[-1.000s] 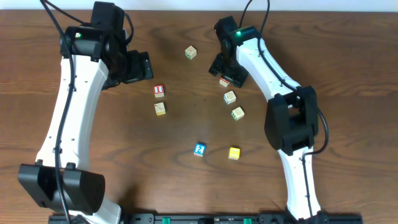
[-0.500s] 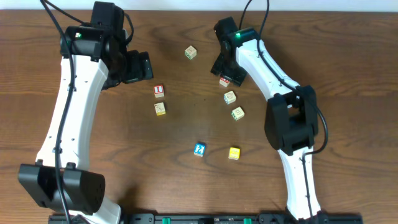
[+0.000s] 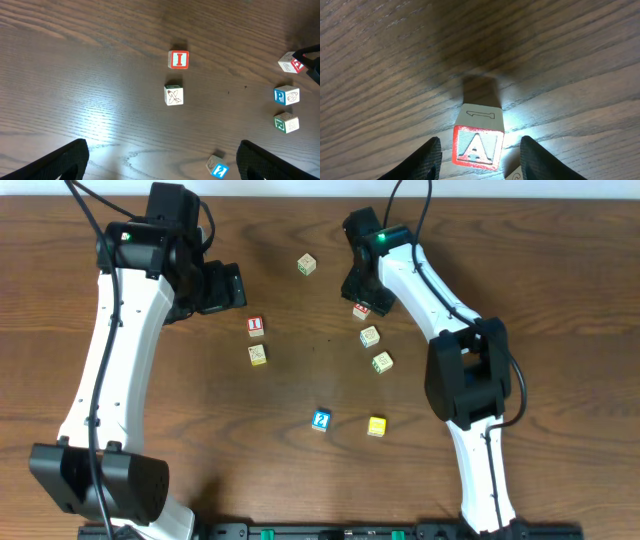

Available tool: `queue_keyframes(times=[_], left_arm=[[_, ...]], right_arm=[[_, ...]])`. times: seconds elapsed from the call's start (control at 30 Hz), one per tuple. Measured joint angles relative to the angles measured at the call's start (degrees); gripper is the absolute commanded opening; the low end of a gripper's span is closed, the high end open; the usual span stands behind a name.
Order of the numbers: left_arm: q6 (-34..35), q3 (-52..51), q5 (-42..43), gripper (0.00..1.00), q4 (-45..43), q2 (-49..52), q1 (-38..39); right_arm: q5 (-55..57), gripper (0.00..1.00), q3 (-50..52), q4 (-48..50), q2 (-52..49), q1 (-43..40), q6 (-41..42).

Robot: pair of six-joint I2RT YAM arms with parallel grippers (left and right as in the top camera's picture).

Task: Spell out Ai2
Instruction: 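Close the right gripper on the 'A' block and lift it, then carry the 'A' block left and set it down beside the 'I' block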

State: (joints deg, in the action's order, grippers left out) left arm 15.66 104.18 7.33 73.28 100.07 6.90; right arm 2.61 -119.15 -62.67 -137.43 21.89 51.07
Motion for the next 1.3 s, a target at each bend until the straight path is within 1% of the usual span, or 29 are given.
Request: queue_keyframes(times=[0.23, 0.37, 0.5, 0.63, 0.83, 0.97, 1.13, 1.23, 1.3], left_arm=[[0.00, 0.00, 0.00, 0.95, 0.00, 0.00, 0.00], [0.00, 0.00, -0.02, 0.95, 0.00, 0.00, 0.00], [0.00, 0.00, 0.00, 0.95, 0.00, 0.00, 0.00], [0.00, 0.00, 0.00, 0.95, 0.00, 0.00, 0.00], [0.00, 0.00, 0.00, 0.95, 0.00, 0.00, 0.00], [0.00, 0.00, 0.00, 0.95, 0.00, 0.00, 0.00], [-0.02, 0.00, 0.00, 0.95, 0.00, 0.00, 0.00], [-0.02, 0.00, 0.00, 0.95, 0.00, 0.00, 0.00], [-0.02, 0.00, 0.00, 0.95, 0.00, 0.00, 0.00]], right_arm=[[0.79, 0.51, 2.03, 1.70, 0.00, 0.26, -0.02], [0.94, 0.38, 4.61, 3.67, -0.11, 0.31, -0.28], [1.03, 0.34, 5.11, 5.20, -0.55, 0.31, -1.27], [1.05, 0.30, 5.20, 6.78, -0.68, 0.33, -5.27], [1.20, 0.28, 5.22, 7.67, -0.68, 1.55, -13.29], [1.29, 0.26, 5.22, 7.63, -0.68, 3.15, -16.76], [1.29, 0.25, 5.22, 6.19, -0.63, 6.03, -19.76], [1.27, 0.23, 5.22, 3.10, -0.42, 7.72, -20.28], [1.18, 0.24, 5.22, 1.14, -0.31, 8.83, -20.33]])
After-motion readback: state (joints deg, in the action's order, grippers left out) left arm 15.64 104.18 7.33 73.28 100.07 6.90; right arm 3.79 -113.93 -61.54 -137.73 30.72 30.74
